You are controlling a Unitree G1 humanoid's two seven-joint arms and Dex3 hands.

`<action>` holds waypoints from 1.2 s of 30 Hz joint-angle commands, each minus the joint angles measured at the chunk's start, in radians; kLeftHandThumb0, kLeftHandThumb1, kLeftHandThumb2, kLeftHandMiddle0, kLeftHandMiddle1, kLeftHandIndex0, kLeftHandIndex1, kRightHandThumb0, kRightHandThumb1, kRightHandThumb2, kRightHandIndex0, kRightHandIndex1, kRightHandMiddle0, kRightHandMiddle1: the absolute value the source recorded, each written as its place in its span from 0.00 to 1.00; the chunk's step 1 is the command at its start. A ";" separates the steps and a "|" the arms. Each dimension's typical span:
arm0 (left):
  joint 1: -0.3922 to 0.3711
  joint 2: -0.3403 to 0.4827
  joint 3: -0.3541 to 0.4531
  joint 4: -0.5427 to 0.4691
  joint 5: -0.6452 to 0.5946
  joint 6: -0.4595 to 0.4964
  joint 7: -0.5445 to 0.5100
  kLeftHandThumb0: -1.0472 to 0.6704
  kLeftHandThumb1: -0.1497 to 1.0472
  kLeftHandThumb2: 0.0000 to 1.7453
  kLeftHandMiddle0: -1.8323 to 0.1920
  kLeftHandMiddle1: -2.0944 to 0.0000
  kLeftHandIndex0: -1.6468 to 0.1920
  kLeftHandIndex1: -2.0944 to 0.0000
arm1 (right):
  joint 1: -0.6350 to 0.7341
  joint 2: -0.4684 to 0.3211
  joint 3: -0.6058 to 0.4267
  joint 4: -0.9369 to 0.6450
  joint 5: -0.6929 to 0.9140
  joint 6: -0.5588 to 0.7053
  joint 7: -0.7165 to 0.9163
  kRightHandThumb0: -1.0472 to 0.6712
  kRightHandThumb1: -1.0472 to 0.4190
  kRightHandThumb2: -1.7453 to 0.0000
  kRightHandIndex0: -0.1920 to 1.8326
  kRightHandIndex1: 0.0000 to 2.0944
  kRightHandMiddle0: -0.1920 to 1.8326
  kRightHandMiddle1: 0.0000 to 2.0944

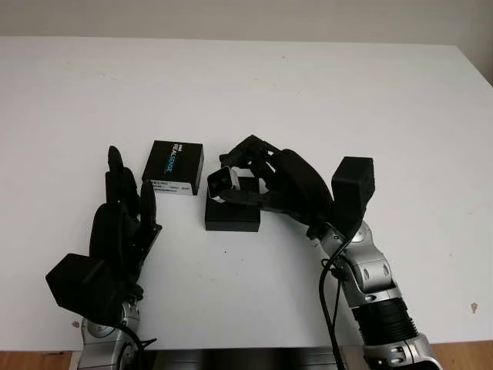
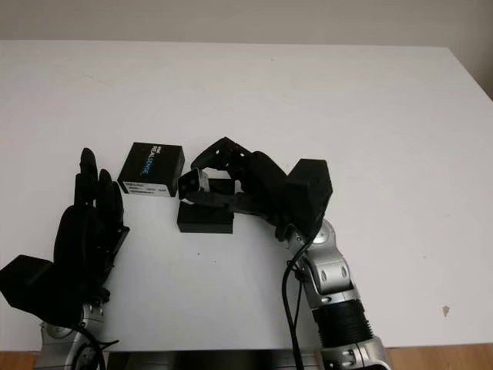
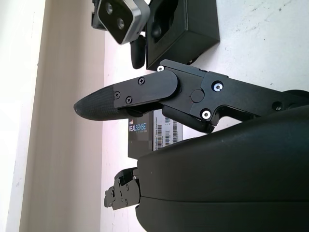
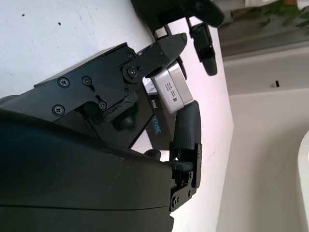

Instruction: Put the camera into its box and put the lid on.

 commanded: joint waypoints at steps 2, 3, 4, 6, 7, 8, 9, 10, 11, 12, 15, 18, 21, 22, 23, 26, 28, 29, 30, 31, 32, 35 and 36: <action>0.009 -0.001 0.000 -0.013 0.003 -0.002 0.004 0.22 1.00 0.35 1.00 0.98 1.00 0.99 | 0.007 0.010 0.005 0.014 -0.013 -0.025 -0.011 0.37 0.02 0.97 0.00 0.49 0.20 0.83; 0.009 0.000 0.000 -0.011 0.001 -0.005 0.002 0.22 1.00 0.35 1.00 0.98 1.00 0.99 | 0.006 0.012 0.004 0.026 -0.019 -0.037 -0.014 0.37 0.02 0.97 0.00 0.48 0.20 0.83; 0.008 0.000 0.000 -0.007 0.000 -0.008 0.000 0.22 1.00 0.35 1.00 0.98 1.00 0.99 | 0.005 0.014 0.002 0.036 -0.022 -0.046 -0.018 0.37 0.02 0.97 0.00 0.48 0.19 0.83; 0.004 0.001 0.002 -0.002 -0.004 -0.012 -0.003 0.23 1.00 0.35 1.00 0.98 1.00 0.99 | 0.002 0.016 -0.001 0.053 -0.030 -0.065 -0.024 0.37 0.02 0.97 0.00 0.48 0.19 0.83; 0.003 0.001 0.003 0.001 -0.005 -0.013 -0.003 0.22 1.00 0.35 1.00 0.98 1.00 0.99 | 0.002 0.015 -0.001 0.058 -0.035 -0.073 -0.026 0.37 0.02 0.97 0.00 0.47 0.18 0.83; 0.002 0.002 0.004 0.002 -0.005 -0.013 -0.004 0.22 1.00 0.35 1.00 0.98 1.00 0.99 | 0.001 0.015 -0.002 0.063 -0.038 -0.078 -0.027 0.38 0.02 0.97 0.00 0.47 0.18 0.83; 0.002 0.001 0.003 0.000 -0.005 -0.012 -0.003 0.22 1.00 0.35 1.00 0.98 1.00 0.99 | 0.001 0.015 -0.004 0.069 -0.041 -0.086 -0.029 0.38 0.02 0.97 0.00 0.47 0.18 0.83; 0.002 0.000 0.003 0.000 -0.006 -0.012 -0.003 0.22 1.00 0.35 1.00 0.98 1.00 0.99 | 0.000 0.017 -0.006 0.076 -0.045 -0.095 -0.032 0.38 0.01 0.97 0.00 0.46 0.18 0.83; 0.003 -0.001 0.003 -0.001 -0.007 -0.012 -0.003 0.22 1.00 0.35 1.00 0.98 1.00 0.99 | 0.000 0.019 -0.008 0.084 -0.047 -0.105 -0.035 0.38 0.02 0.97 0.00 0.46 0.18 0.83; 0.003 -0.001 0.003 -0.001 -0.008 -0.013 -0.005 0.22 1.00 0.34 1.00 0.98 1.00 0.99 | -0.001 0.020 -0.010 0.091 -0.050 -0.110 -0.040 0.38 0.02 0.97 0.01 0.46 0.18 0.83; 0.003 0.001 0.004 -0.001 -0.010 -0.010 -0.006 0.22 1.00 0.34 1.00 0.98 1.00 0.99 | -0.004 0.022 -0.012 0.113 -0.051 -0.129 -0.045 0.37 0.01 0.97 0.00 0.46 0.18 0.84; 0.003 0.003 0.005 -0.002 -0.011 -0.006 -0.006 0.22 1.00 0.34 1.00 0.98 1.00 0.99 | -0.007 0.022 -0.012 0.125 -0.053 -0.130 -0.049 0.37 0.01 0.97 0.00 0.46 0.18 0.84; 0.004 0.004 0.004 -0.004 -0.009 -0.008 -0.005 0.22 1.00 0.35 1.00 0.98 1.00 0.99 | -0.007 0.020 -0.010 0.128 -0.058 -0.127 -0.052 0.37 0.00 0.97 0.00 0.46 0.17 0.85; 0.004 0.004 0.004 -0.004 -0.009 -0.010 -0.006 0.22 1.00 0.34 1.00 0.98 1.00 0.99 | -0.007 0.020 -0.009 0.129 -0.059 -0.127 -0.053 0.37 0.00 0.97 0.00 0.46 0.17 0.85; 0.005 0.004 0.004 -0.004 -0.009 -0.010 -0.006 0.22 1.00 0.35 1.00 0.99 1.00 0.99 | -0.006 0.020 -0.009 0.129 -0.060 -0.127 -0.054 0.37 0.00 0.97 0.00 0.45 0.17 0.85; 0.005 0.006 0.005 -0.004 -0.010 -0.010 -0.008 0.22 1.00 0.35 1.00 0.99 1.00 0.99 | -0.003 0.018 -0.005 0.131 -0.065 -0.134 -0.049 0.37 0.00 0.97 0.01 0.46 0.16 0.85; 0.005 0.006 0.006 -0.004 -0.011 -0.008 -0.008 0.22 1.00 0.35 1.00 0.99 1.00 0.99 | 0.000 0.018 -0.003 0.127 -0.068 -0.131 -0.046 0.37 0.00 0.97 0.01 0.46 0.16 0.85; 0.005 0.005 0.006 -0.004 -0.010 -0.009 -0.008 0.22 1.00 0.34 1.00 0.99 1.00 0.99 | 0.002 0.018 -0.003 0.124 -0.068 -0.128 -0.046 0.37 0.00 0.97 0.00 0.46 0.16 0.85; 0.005 0.006 0.006 -0.003 -0.010 -0.010 -0.009 0.22 1.00 0.34 1.00 0.99 1.00 0.99 | 0.004 0.018 -0.001 0.121 -0.069 -0.127 -0.044 0.37 0.00 0.97 0.00 0.46 0.16 0.86; 0.005 0.006 0.005 -0.004 -0.009 -0.010 -0.009 0.22 1.00 0.35 1.00 0.99 1.00 0.99 | 0.006 0.017 0.000 0.117 -0.070 -0.124 -0.044 0.37 0.00 0.97 0.00 0.47 0.16 0.86; 0.006 0.007 0.004 -0.005 -0.006 -0.009 -0.010 0.22 1.00 0.35 1.00 0.99 1.00 0.99 | 0.008 0.017 0.002 0.114 -0.072 -0.123 -0.043 0.36 0.00 0.97 0.00 0.47 0.16 0.86; 0.007 0.006 0.003 -0.007 -0.002 -0.007 -0.007 0.22 1.00 0.35 1.00 0.99 1.00 0.99 | 0.014 0.020 0.006 0.103 -0.073 -0.118 -0.038 0.35 0.01 0.97 0.00 0.47 0.17 0.86; 0.006 0.005 0.004 -0.008 -0.007 -0.006 -0.009 0.22 1.00 0.35 1.00 0.99 1.00 0.99 | 0.016 0.021 0.007 0.099 -0.072 -0.114 -0.036 0.35 0.01 0.97 0.00 0.47 0.17 0.86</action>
